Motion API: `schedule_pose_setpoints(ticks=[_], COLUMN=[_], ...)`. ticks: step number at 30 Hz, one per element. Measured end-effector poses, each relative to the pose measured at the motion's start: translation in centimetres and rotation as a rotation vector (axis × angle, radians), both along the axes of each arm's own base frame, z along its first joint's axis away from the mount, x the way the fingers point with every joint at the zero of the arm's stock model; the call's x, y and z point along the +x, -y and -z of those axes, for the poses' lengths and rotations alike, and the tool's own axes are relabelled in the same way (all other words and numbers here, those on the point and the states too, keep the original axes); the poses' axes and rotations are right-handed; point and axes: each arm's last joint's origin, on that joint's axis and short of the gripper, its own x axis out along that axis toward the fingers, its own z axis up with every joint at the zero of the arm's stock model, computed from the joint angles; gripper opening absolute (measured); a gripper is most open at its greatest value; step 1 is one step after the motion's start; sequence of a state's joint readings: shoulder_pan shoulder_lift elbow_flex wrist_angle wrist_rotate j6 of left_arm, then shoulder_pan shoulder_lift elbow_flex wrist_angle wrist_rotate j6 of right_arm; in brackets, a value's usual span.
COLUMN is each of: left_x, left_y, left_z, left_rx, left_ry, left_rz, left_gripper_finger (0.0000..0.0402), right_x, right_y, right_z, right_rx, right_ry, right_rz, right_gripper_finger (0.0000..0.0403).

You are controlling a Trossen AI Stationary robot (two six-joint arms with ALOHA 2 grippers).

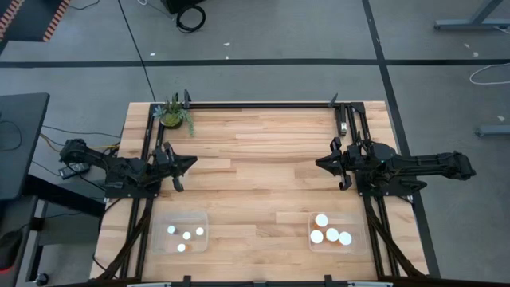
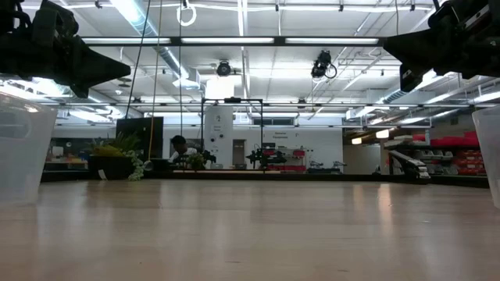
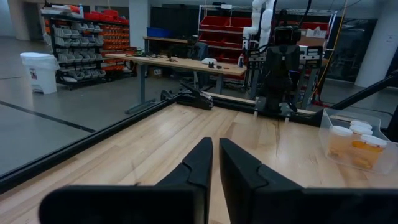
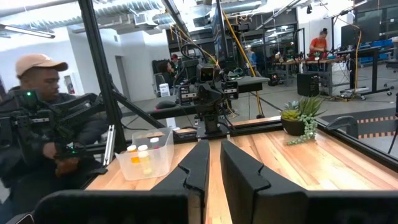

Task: Pick and place medicine bottles into bin by pill shape (circle, oval)
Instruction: Return to Home Position

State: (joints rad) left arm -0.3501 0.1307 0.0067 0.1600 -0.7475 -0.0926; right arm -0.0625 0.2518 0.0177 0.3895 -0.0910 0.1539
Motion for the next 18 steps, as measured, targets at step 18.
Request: schedule_pose_setpoints(ticks=[18], left_x=[0.0], left_y=[0.0], left_z=[0.0], left_rx=[0.0], left_ry=[0.0], left_rz=[0.0], left_gripper_finger=[0.0031], right_x=[0.0], right_y=[0.0], right_z=[0.0], right_rx=[0.001], right_ry=[0.0], right_rz=[0.0], right_gripper_finger=[0.0047])
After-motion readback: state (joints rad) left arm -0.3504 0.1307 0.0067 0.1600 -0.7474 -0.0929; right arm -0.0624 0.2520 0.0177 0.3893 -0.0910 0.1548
